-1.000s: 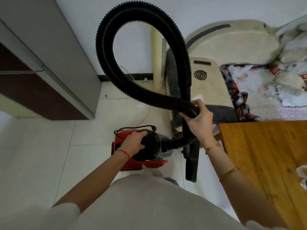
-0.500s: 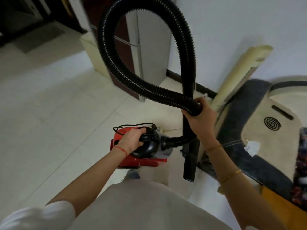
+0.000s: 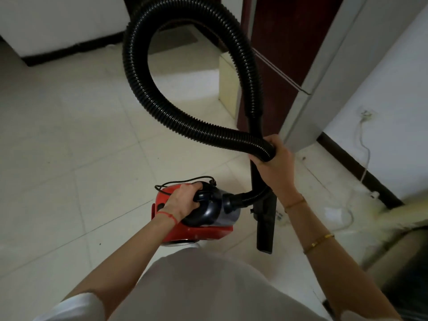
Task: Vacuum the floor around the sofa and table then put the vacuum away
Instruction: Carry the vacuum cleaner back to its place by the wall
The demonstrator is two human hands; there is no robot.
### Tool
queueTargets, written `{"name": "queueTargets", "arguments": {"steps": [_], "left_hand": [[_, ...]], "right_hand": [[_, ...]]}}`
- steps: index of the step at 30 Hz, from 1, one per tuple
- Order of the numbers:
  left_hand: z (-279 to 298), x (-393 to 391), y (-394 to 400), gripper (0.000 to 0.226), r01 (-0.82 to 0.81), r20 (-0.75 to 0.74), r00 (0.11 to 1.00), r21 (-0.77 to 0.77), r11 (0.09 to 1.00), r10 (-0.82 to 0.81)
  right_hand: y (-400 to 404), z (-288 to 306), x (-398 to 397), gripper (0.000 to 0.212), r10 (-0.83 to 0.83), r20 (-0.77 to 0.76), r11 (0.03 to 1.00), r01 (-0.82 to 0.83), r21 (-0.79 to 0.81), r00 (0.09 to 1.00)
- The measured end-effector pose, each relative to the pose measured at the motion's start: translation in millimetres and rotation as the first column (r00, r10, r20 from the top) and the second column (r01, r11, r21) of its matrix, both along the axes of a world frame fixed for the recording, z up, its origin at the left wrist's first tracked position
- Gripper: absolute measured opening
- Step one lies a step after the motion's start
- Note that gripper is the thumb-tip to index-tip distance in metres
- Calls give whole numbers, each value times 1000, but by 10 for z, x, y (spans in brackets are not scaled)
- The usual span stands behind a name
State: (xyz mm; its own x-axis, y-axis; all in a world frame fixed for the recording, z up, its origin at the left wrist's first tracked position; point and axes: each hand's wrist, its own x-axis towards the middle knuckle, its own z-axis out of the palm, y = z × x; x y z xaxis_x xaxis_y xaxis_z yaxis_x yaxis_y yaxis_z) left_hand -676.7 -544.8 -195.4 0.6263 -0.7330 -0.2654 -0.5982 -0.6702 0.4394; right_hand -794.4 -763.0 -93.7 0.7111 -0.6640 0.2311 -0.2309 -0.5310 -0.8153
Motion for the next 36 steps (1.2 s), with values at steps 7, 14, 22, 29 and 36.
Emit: {"name": "queueTargets", "arguments": {"steps": [7,14,22,29,36], "left_hand": [[39,1221,631,47,-145,12,989,10,989,144],[165,2247,1120,51,-293,13,956,-32,956,293],[177,3561,1470,53,-452,-13,892,-54,890,452],[282,4884,1687,51,-550,-17,835,-22,835,550],[367,6246,2032,60,-621,2,783,-48,783,621]], "right_hand": [[482,26,1500,29,158,54,986,-160,37,986],[866,136,2868,32,297,66,955,-297,0,953],[1217,77,4650,29,461,73,883,-466,60,884],[1456,159,6331,28,576,33,816,-577,47,817],[1795,278,7856,31,624,44,780,-625,15,780]]}}
